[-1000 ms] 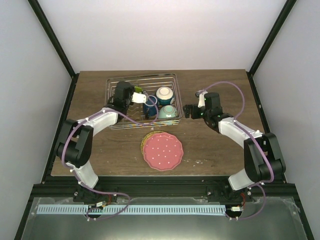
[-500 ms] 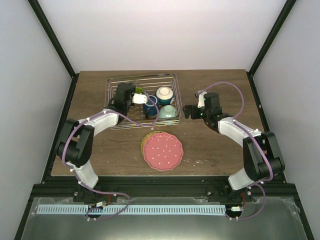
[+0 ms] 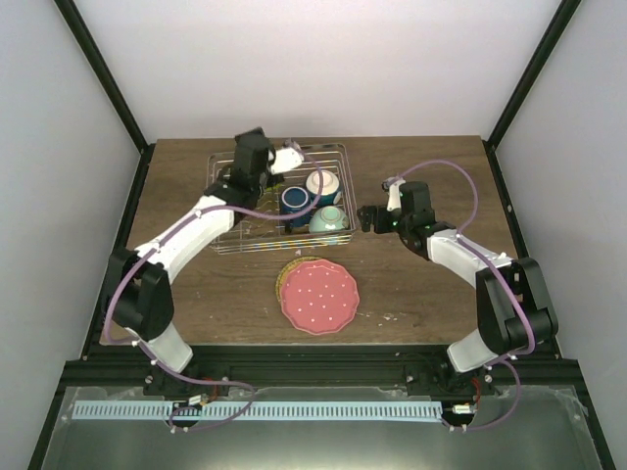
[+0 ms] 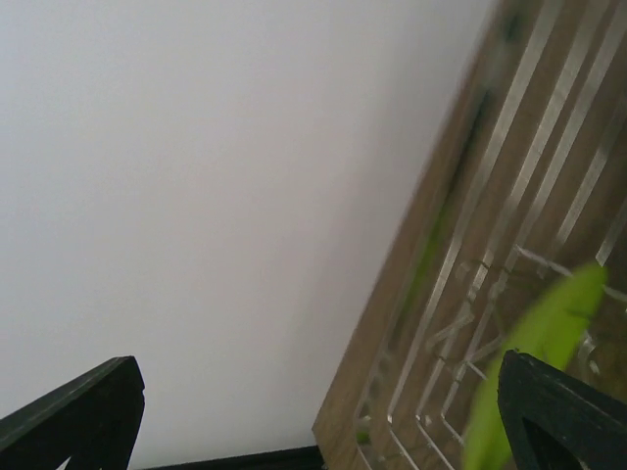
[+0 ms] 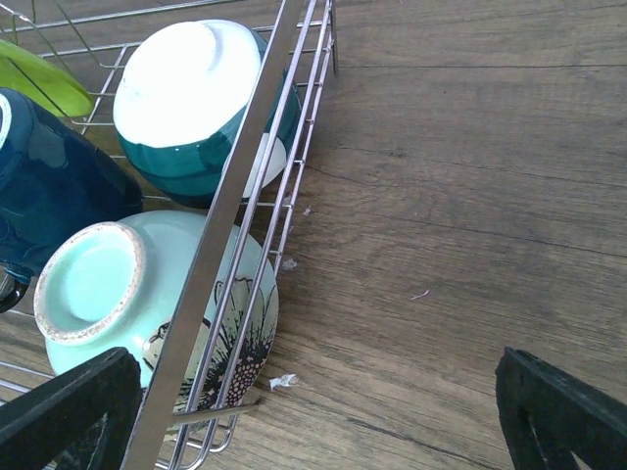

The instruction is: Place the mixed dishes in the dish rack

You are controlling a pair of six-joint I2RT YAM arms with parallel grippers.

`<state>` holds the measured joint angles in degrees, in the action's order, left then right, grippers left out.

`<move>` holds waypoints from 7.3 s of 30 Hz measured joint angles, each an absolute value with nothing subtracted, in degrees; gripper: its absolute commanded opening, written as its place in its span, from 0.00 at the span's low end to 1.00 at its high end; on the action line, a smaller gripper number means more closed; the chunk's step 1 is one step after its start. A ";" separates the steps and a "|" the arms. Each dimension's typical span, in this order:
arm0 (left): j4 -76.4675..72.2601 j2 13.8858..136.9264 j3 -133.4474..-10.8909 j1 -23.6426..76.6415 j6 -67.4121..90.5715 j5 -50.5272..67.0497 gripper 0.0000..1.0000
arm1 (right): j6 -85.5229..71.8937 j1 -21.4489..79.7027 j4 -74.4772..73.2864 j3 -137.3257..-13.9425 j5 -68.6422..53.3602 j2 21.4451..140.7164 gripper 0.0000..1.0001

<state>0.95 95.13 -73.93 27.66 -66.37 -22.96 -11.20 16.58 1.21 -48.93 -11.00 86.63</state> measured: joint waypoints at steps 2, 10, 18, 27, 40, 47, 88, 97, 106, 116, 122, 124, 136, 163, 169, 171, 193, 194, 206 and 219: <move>6.09 95.13 -80.40 27.86 -58.98 -23.66 1.00 | -11.20 16.58 1.37 -48.93 -11.09 86.63 1.00; 26.26 94.65 -95.55 28.10 -28.64 -23.07 1.00 | -11.22 16.56 1.39 -48.93 -11.09 86.96 1.00; 38.13 80.86 -78.48 28.93 -1.34 -9.98 1.00 | -11.40 16.49 1.41 -48.93 -11.07 87.42 1.00; 37.56 62.08 -51.37 30.22 20.97 1.39 0.97 | -11.40 16.47 1.32 -48.97 -10.83 87.42 1.00; 26.92 63.92 -37.74 38.35 33.34 9.80 0.95 | -11.38 16.47 1.30 -48.99 -10.63 87.42 1.00; 21.02 68.31 -35.83 38.89 34.96 12.32 0.92 | -11.33 16.36 1.10 -49.01 -9.61 87.42 1.00; 8.73 75.96 -30.59 40.10 36.77 17.47 0.17 | -11.22 16.29 -1.08 -49.01 -8.71 89.01 1.00; 8.67 73.58 -30.63 40.18 36.77 18.35 0.00 | -11.20 16.32 -1.19 -49.01 -8.71 89.36 1.00; 15.86 70.54 -32.05 40.18 33.87 17.72 0.00 | -11.20 16.29 -1.23 -49.01 -8.71 89.43 1.00; 23.31 67.07 -36.58 40.16 30.33 13.67 0.00 | -11.20 16.29 -1.26 -49.04 -8.73 90.28 1.00; 28.21 66.85 -40.64 40.12 27.16 9.72 0.00 | -11.18 16.29 -1.28 -49.04 -8.71 90.39 1.00; 30.17 66.39 -42.24 40.12 25.69 7.60 0.00 | -11.18 16.32 -1.26 -49.04 -8.71 90.39 1.00; 37.36 61.19 -49.45 40.01 17.52 -0.62 0.00 | -11.18 16.32 -1.26 -49.04 -8.73 90.98 1.00; 35.53 61.87 -69.67 37.30 -19.22 -21.02 0.00 | -11.16 16.29 -1.26 -49.17 -8.75 91.66 1.00; 29.74 65.67 -70.81 34.11 -32.64 -24.86 0.00 | -11.09 16.29 -1.26 -49.54 -8.78 92.42 1.00; 27.57 66.83 -70.81 33.52 -37.26 -26.37 0.00 | -11.00 16.32 -1.28 -49.67 -8.80 92.53 1.00; 2.98 75.81 -61.45 32.49 -77.06 -30.87 0.00 | -10.96 16.29 -1.21 -49.91 -8.78 93.43 1.00; 1.69 75.81 -60.66 32.49 -78.19 -30.55 0.00 | -10.96 16.29 -1.21 -49.91 -8.78 93.54 1.00; -5.10 78.81 -56.42 32.49 -84.31 -28.21 0.00 | -10.94 16.32 -1.23 -49.91 -8.75 94.24 1.00; -10.61 81.73 -54.24 32.18 -84.88 -27.81 0.00 | -10.92 16.29 -1.21 -50.22 -8.73 94.26 1.00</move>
<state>-10.61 81.73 -54.24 32.18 -84.88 -27.81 -10.92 16.29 -1.21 -50.22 -8.73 94.26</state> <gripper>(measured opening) 0.145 0.999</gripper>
